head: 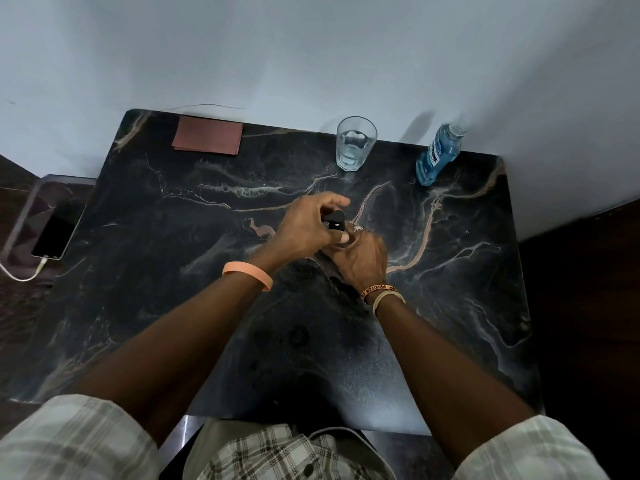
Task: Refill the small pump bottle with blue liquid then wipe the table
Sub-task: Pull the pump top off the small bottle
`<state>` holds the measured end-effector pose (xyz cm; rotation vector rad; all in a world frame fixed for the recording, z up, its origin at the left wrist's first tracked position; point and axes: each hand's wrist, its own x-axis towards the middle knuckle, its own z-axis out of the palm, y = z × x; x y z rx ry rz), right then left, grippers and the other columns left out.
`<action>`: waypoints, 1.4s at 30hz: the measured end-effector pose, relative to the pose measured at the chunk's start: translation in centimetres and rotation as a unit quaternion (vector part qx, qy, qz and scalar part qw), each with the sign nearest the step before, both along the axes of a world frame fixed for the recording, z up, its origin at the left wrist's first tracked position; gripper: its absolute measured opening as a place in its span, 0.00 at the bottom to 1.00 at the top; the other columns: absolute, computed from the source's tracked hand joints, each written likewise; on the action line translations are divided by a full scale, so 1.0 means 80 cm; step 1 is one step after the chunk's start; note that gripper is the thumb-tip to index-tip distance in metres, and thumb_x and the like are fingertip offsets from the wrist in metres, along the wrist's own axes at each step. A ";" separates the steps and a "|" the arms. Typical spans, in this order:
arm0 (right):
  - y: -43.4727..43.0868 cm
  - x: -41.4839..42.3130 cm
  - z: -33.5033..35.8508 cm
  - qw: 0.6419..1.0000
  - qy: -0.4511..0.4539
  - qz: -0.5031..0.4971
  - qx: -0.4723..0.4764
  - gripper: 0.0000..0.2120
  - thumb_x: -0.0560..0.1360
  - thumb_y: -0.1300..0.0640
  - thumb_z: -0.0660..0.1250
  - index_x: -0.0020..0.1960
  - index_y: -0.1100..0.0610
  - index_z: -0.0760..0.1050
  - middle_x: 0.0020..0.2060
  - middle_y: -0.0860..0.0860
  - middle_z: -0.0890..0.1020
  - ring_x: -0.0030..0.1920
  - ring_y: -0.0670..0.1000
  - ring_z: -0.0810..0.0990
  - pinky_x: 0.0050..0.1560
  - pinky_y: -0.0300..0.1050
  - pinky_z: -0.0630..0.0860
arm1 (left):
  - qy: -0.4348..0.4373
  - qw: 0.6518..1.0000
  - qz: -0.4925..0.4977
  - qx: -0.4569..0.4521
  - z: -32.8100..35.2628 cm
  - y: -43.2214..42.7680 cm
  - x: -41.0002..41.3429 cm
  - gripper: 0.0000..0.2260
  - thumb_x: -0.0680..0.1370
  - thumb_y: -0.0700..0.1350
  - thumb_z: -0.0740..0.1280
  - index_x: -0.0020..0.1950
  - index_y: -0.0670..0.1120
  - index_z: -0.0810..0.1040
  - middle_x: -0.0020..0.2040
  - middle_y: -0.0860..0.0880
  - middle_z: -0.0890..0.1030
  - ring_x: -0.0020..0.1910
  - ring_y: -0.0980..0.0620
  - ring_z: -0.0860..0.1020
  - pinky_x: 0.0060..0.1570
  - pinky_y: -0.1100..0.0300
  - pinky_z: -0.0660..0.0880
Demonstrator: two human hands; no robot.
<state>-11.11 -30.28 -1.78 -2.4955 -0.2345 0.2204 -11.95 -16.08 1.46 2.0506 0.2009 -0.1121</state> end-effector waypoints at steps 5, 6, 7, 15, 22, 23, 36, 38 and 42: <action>0.000 0.002 -0.003 1.000 0.007 -0.011 -0.005 0.20 0.69 0.37 0.71 0.39 0.55 0.78 0.31 0.53 0.82 0.32 0.54 0.79 0.34 0.46 0.73 | -0.021 0.994 -0.068 0.082 0.009 0.003 0.000 0.20 0.65 0.44 0.81 0.55 0.50 0.83 0.52 0.51 0.83 0.52 0.54 0.80 0.55 0.52 0.79; 0.000 0.002 -0.003 1.000 0.013 -0.017 -0.006 0.21 0.69 0.36 0.71 0.38 0.56 0.79 0.30 0.52 0.82 0.32 0.54 0.79 0.34 0.46 0.73 | -0.024 0.992 -0.082 0.095 0.011 0.004 0.001 0.16 0.65 0.44 0.80 0.51 0.50 0.84 0.49 0.50 0.83 0.49 0.52 0.81 0.52 0.51 0.79; 0.000 0.003 -0.003 1.000 0.018 -0.023 -0.003 0.22 0.68 0.36 0.70 0.37 0.55 0.80 0.30 0.52 0.82 0.32 0.54 0.79 0.34 0.45 0.73 | -0.028 0.990 -0.089 0.108 0.013 0.005 0.003 0.13 0.66 0.43 0.80 0.49 0.49 0.84 0.47 0.50 0.83 0.46 0.51 0.81 0.49 0.51 0.79; 0.001 0.003 -0.004 0.999 0.026 -0.030 -0.001 0.18 0.67 0.36 0.71 0.36 0.51 0.78 0.26 0.46 0.78 0.31 0.48 0.77 0.33 0.39 0.65 | -0.068 0.987 -0.056 0.135 0.021 0.009 0.002 0.14 0.66 0.54 0.79 0.43 0.49 0.80 0.41 0.52 0.81 0.40 0.52 0.79 0.42 0.48 0.77; 0.001 0.001 0.001 1.000 -0.007 -0.011 -0.018 0.15 0.66 0.36 0.72 0.35 0.45 0.72 0.23 0.42 0.74 0.29 0.45 0.76 0.32 0.39 0.69 | -0.081 0.994 -0.025 0.075 0.042 0.020 -0.003 0.16 0.65 0.53 0.81 0.48 0.49 0.83 0.43 0.55 0.83 0.42 0.57 0.81 0.44 0.55 0.80; 0.001 0.002 0.002 1.000 -0.011 0.000 -0.020 0.14 0.66 0.37 0.72 0.37 0.44 0.72 0.23 0.42 0.74 0.29 0.45 0.76 0.33 0.39 0.69 | -0.074 0.996 -0.015 0.050 0.046 0.023 -0.004 0.17 0.65 0.52 0.81 0.49 0.50 0.83 0.43 0.55 0.83 0.42 0.58 0.81 0.44 0.57 0.81; -0.001 -0.031 0.025 0.989 -0.094 -0.053 0.099 0.26 0.68 0.42 0.75 0.61 0.51 0.73 0.56 0.48 0.74 0.55 0.47 0.74 0.52 0.48 0.78 | -0.080 0.988 0.122 -0.052 0.074 0.120 -0.038 0.17 0.66 0.41 0.80 0.51 0.46 0.81 0.51 0.51 0.84 0.49 0.57 0.83 0.48 0.65 0.80; 0.011 -0.051 0.032 0.984 -0.098 -0.037 0.145 0.17 0.70 0.44 0.73 0.54 0.51 0.75 0.51 0.47 0.75 0.50 0.47 0.75 0.48 0.49 0.78 | -0.077 0.980 0.172 -0.062 0.058 0.132 -0.056 0.17 0.66 0.40 0.80 0.52 0.44 0.81 0.51 0.50 0.83 0.48 0.57 0.82 0.48 0.65 0.79; 0.057 -0.081 0.028 0.975 0.008 0.078 0.206 0.14 0.75 0.46 0.69 0.57 0.51 0.79 0.48 0.47 0.81 0.46 0.45 0.80 0.47 0.47 0.80 | -0.075 0.955 0.277 -0.070 0.012 0.130 -0.094 0.15 0.67 0.41 0.80 0.52 0.47 0.81 0.49 0.54 0.84 0.47 0.61 0.82 0.49 0.67 0.78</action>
